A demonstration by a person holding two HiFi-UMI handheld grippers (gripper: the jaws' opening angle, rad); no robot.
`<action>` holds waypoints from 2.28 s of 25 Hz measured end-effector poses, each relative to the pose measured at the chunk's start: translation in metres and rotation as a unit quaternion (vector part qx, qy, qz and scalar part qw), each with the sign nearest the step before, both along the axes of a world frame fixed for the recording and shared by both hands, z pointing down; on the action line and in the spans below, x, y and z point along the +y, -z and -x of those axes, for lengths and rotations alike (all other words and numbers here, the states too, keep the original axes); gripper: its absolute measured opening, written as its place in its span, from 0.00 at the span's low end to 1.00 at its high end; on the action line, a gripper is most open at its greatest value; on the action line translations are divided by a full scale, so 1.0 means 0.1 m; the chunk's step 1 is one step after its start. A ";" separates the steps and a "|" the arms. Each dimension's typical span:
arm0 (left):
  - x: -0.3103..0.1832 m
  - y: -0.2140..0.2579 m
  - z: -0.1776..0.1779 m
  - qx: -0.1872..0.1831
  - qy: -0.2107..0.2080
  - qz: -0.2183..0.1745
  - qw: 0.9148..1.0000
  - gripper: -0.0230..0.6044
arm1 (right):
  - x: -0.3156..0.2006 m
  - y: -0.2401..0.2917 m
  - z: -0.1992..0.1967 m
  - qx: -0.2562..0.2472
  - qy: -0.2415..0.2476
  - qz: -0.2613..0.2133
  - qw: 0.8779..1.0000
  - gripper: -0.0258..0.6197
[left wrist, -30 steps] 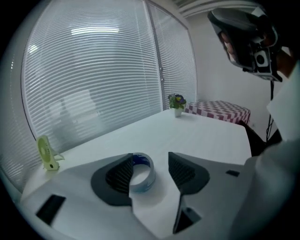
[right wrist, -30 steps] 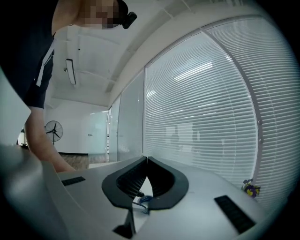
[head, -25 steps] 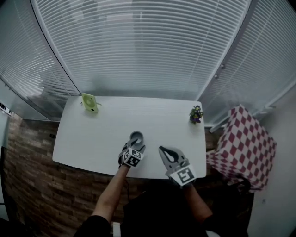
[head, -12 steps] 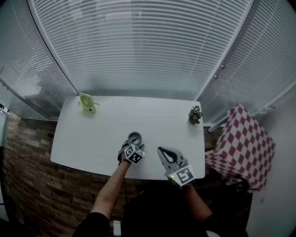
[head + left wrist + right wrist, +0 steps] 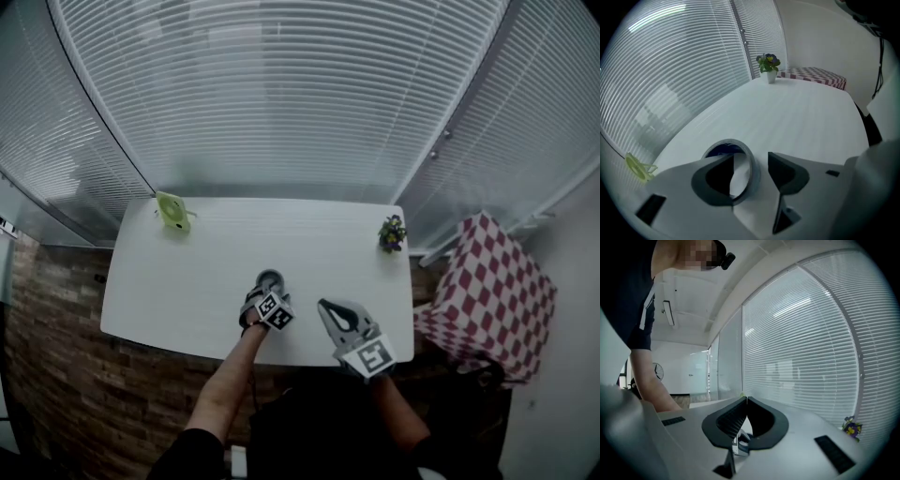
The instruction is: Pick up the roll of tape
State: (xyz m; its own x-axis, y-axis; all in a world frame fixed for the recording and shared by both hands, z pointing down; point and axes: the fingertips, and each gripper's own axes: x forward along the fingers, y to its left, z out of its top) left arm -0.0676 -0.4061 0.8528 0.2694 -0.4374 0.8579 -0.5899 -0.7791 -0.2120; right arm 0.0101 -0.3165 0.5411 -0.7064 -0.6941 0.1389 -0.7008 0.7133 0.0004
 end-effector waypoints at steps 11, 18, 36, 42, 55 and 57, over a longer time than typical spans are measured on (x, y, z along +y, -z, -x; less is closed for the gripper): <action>-0.02 -0.03 0.02 -0.082 -0.051 -0.040 0.995 0.26 | 0.07 -0.08 0.11 0.039 0.024 -0.007 0.999 0.05; -0.04 0.04 -0.01 -0.071 -0.055 -0.069 0.994 0.20 | 0.02 -0.09 0.00 0.053 0.007 -0.007 0.999 0.05; -0.05 1.16 0.06 0.114 0.051 -0.191 0.974 0.18 | -0.07 -0.06 -0.15 0.025 -0.023 -0.002 0.999 0.05; 0.11 1.57 0.13 0.169 0.076 -0.213 0.959 0.18 | -0.06 -0.05 -0.22 0.029 -0.045 -0.004 0.999 0.05; 0.44 2.43 0.52 0.268 0.112 -0.280 0.915 0.18 | -0.13 -0.30 -0.29 0.044 -0.062 0.014 0.997 0.05; 0.46 2.51 0.62 0.260 0.116 -0.288 0.915 0.17 | -0.16 -0.32 -0.29 0.045 -0.061 0.019 0.997 0.05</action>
